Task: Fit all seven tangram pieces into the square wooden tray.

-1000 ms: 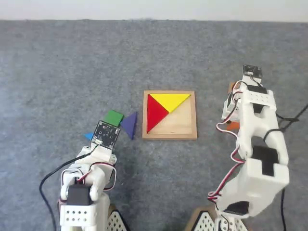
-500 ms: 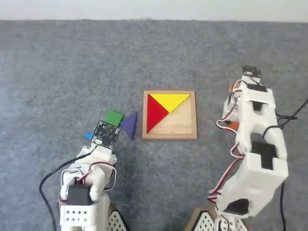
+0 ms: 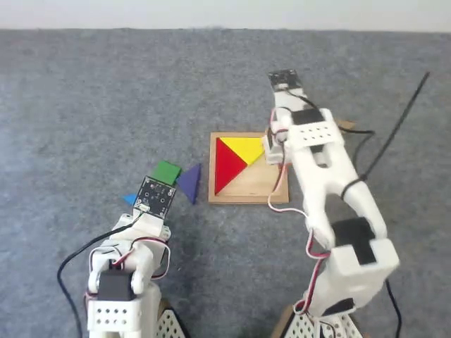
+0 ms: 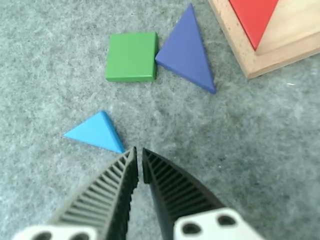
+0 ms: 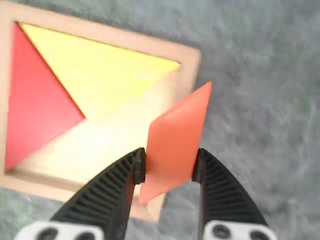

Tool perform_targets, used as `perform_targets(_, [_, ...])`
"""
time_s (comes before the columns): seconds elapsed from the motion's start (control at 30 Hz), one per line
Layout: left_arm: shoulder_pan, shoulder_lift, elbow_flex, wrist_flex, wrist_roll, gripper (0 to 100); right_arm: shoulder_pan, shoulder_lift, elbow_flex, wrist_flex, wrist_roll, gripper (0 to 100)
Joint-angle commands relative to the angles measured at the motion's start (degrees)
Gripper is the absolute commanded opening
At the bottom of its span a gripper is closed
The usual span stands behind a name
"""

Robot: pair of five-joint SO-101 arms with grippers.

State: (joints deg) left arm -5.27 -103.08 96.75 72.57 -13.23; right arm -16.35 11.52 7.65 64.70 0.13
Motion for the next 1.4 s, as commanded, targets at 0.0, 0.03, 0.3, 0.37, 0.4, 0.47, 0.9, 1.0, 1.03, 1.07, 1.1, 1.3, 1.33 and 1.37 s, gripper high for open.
perform_targets(0.0, [-0.26, -1.32, -0.4, 0.18, -0.62, 2, -1.98, 5.76, -9.85, 0.4, -1.05, 13.1])
perform_targets(0.03, [-0.26, -1.32, -0.4, 0.18, -0.62, 2, -2.07, 8.04, -11.78, 0.48, -1.05, 13.1])
perform_targets(0.3, [-0.26, -1.32, -0.4, 0.18, -0.62, 2, -2.77, 19.3, -19.78, 4.0, -6.24, 13.4])
perform_targets(0.37, [-0.26, -1.32, -0.4, 0.18, -0.62, 2, -2.59, 19.3, -19.78, 3.82, -6.07, 13.4])
perform_targets(0.4, [-0.26, -1.32, -0.4, 0.18, -0.62, 2, -2.68, 19.3, -19.78, 3.91, -5.98, 13.4])
perform_targets(0.47, [-0.26, -1.32, -0.4, 0.18, -0.62, 2, -2.86, 19.3, -19.78, 4.18, -5.89, 13.4])
perform_targets(0.9, [-0.26, -1.32, -0.4, 0.18, -0.62, 2, -2.95, 17.01, -19.69, 3.65, -1.58, 29.7])
perform_targets(1.0, [-0.26, -1.32, -0.4, 0.18, -0.62, 2, -2.95, 16.75, -19.69, 3.74, -1.14, 29.9])
perform_targets(1.03, [-0.26, -1.32, -0.4, 0.18, -0.62, 2, -2.95, 16.48, -19.69, 3.74, -1.14, 29.9])
perform_targets(1.07, [-0.26, -1.32, -0.4, 0.18, -0.62, 2, -2.95, 16.31, -19.69, 3.74, -1.23, 29.9])
perform_targets(1.1, [-0.26, -1.32, -0.4, 0.18, -0.62, 2, -2.95, 15.87, -19.69, 3.74, -1.32, 29.9])
perform_targets(1.3, [-0.26, -1.32, -0.4, 0.18, -0.62, 2, -2.95, 6.55, -14.95, 1.36, -1.49, 29.9])
perform_targets(1.33, [-0.26, -1.32, -0.4, 0.18, -0.62, 2, -2.95, 3.91, -12.75, -0.31, -1.49, 29.9])
perform_targets(1.37, [-0.26, -1.32, -0.4, 0.18, -0.62, 2, -2.86, 1.19, -9.85, -2.33, -1.49, 29.9])
